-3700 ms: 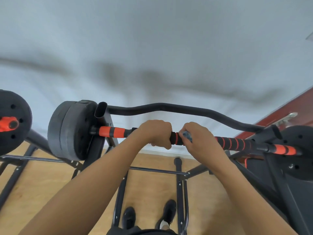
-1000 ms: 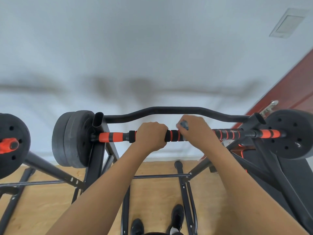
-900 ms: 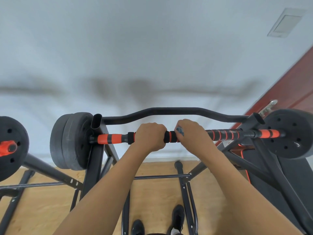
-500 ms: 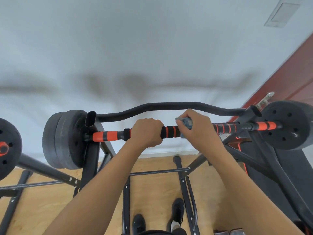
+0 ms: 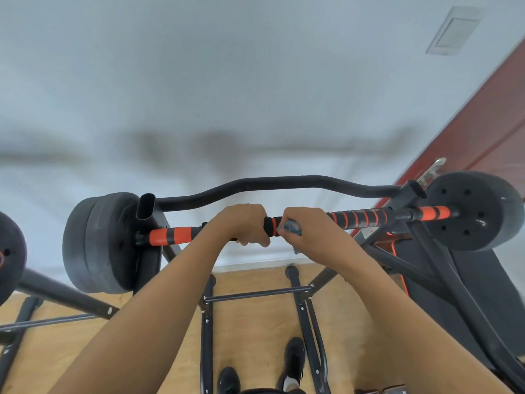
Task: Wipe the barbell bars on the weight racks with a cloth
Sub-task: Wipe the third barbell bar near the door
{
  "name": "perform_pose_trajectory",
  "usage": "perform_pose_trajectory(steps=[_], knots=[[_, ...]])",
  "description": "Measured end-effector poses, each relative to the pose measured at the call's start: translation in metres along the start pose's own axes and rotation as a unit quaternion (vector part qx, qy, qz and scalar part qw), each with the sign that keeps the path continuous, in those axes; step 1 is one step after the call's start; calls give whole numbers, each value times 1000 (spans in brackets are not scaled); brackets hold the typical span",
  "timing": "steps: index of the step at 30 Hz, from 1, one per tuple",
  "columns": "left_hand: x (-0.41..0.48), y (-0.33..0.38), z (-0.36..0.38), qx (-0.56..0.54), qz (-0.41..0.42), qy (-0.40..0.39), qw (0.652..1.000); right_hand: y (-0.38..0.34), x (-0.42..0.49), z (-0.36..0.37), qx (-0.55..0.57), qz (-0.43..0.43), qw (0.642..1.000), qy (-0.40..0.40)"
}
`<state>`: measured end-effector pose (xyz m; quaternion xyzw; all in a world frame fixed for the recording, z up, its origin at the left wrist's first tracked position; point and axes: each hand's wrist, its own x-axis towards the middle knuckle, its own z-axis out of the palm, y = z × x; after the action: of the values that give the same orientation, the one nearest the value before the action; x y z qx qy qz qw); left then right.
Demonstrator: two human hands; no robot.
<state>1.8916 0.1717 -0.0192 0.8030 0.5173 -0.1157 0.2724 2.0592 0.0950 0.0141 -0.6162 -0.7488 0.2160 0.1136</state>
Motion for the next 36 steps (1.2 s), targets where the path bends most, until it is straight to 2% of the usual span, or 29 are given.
perform_pose_trajectory(steps=[3, 4, 7, 9, 16, 21, 23, 25, 27, 29, 32, 36], knots=[[-3, 0, 0, -4, 3, 8, 1000, -3, 16, -8, 50, 4, 997, 58], [-5, 0, 2, 14, 3, 35, 999, -5, 23, -7, 56, 8, 996, 74], [-16, -6, 17, 110, -30, 174, 978, -13, 38, 9, -9, 17, 999, 40], [-19, -8, 24, 137, -46, 218, 965, -17, 41, 17, -54, 18, 998, 21], [-18, -8, 21, 110, -46, 174, 977, -20, 7, 25, -43, -6, 999, 23], [-19, -9, 10, 62, -36, 101, 992, -6, -33, 47, -24, -15, 999, 38], [-23, -6, 12, 119, -35, 146, 981, 3, -27, 29, 21, -17, 993, 111], [-25, 5, 27, 214, -9, 240, 947, 11, -10, 3, 42, -13, 986, 162], [-24, 15, 46, 215, -3, 296, 931, 15, 9, -14, 32, -2, 989, 144], [-21, 18, 57, 188, -9, 336, 923, 16, 24, -16, 32, 8, 996, 88], [-17, 16, 55, 189, -28, 330, 925, 16, 35, -7, -15, 21, 999, 34], [-12, 16, 46, 189, -36, 293, 936, 19, 34, -2, -78, 10, 997, 26]])
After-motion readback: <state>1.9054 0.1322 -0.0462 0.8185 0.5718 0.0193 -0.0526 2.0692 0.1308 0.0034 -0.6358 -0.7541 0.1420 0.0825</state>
